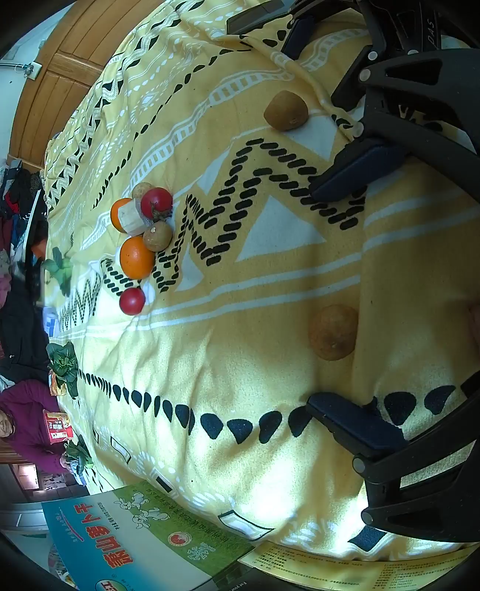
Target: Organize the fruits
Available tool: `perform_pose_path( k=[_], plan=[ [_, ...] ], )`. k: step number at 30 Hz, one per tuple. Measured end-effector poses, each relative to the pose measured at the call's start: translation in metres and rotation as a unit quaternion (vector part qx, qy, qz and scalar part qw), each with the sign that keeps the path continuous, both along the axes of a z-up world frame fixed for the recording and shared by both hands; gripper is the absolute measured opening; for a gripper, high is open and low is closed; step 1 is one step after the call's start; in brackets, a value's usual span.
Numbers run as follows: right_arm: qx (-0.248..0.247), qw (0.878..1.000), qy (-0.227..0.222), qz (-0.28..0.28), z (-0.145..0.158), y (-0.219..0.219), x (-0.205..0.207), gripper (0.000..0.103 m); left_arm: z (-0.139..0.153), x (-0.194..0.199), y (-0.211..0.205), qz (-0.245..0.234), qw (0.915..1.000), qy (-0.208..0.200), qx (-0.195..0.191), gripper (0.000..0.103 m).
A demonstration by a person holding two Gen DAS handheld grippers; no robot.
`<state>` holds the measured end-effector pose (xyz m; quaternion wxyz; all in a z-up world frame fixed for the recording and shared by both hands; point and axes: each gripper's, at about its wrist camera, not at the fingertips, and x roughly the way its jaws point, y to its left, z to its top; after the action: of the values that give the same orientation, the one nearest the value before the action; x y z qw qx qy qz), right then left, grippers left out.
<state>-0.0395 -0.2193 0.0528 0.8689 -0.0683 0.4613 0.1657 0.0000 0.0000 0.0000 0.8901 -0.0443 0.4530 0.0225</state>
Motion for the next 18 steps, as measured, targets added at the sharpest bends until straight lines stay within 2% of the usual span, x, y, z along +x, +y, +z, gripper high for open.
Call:
perform_pose_path(
  k=[18],
  plan=[
    [0.002,1.0,0.001,0.0,-0.0002,-0.0001,0.0005,0.103,0.0,0.0,0.0,0.0,1.0,0.0,0.0,0.103]
  ],
)
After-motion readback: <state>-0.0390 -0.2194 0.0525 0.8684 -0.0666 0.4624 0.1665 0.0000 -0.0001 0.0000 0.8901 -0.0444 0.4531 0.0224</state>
